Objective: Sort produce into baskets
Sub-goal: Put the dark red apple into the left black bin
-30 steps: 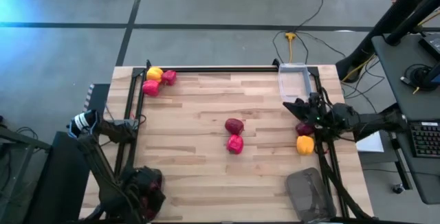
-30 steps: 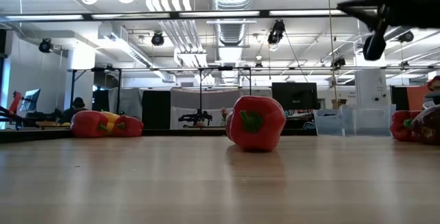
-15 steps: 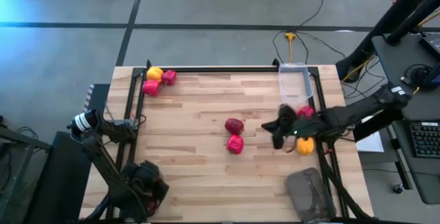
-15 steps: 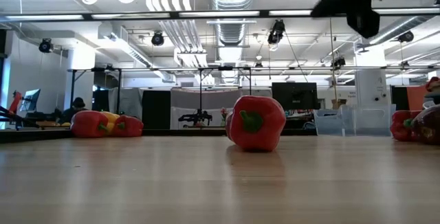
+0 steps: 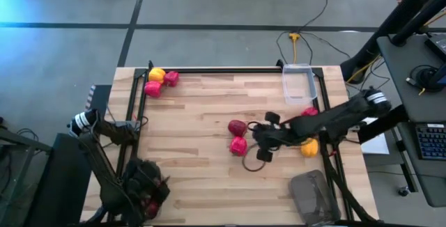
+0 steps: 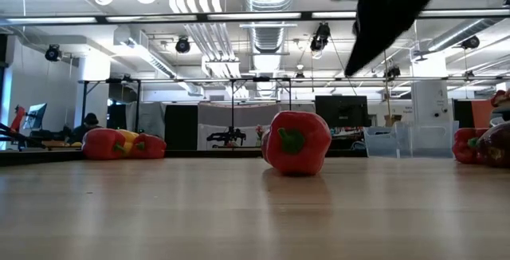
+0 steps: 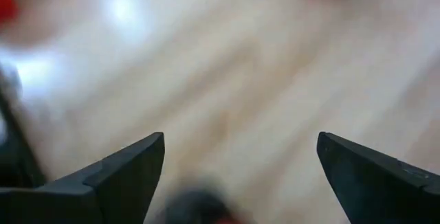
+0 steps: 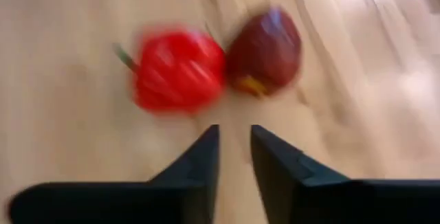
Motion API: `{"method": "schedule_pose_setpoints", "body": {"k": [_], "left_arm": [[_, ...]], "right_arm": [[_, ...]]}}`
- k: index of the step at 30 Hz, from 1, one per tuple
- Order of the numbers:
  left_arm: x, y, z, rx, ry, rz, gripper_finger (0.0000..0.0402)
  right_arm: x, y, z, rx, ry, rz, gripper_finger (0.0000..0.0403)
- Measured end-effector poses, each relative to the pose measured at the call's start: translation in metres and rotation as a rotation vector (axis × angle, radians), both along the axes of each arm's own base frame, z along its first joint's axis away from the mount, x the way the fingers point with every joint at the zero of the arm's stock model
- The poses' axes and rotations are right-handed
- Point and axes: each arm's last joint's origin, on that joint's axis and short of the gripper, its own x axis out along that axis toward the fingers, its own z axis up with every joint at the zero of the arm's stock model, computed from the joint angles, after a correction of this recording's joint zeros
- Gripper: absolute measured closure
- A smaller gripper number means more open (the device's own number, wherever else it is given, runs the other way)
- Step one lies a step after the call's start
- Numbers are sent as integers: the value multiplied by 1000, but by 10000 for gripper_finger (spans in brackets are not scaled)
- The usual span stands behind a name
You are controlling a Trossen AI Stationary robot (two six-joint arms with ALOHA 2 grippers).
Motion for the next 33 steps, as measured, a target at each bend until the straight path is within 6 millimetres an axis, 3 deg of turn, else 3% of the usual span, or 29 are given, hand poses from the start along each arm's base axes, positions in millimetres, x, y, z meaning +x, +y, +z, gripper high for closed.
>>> {"method": "schedule_pose_setpoints", "body": {"k": [5, 9, 12, 16, 20, 27, 33], "left_arm": [[27, 36, 17, 136, -219, 72, 40], [55, 63, 18, 155, -251, 99, 40], [75, 75, 16, 146, -283, 67, 40], [98, 93, 7, 79, -202, -71, 40], [107, 114, -9, -27, -226, -103, 40], [97, 142, -44, -107, -336, -53, 40], [87, 154, -64, -184, -306, -169, 40]], "right_arm": [[19, -28, -17, -121, 261, 100, 207], [31, -54, -35, -177, 301, 182, 145], [38, -71, -49, -201, 308, 292, 122], [47, -83, -54, -144, 211, 416, 116], [54, -89, -59, -172, 128, 502, 125], [76, -91, -74, -20, -71, 555, 135], [107, -87, -92, 78, -187, 437, 136]]}}
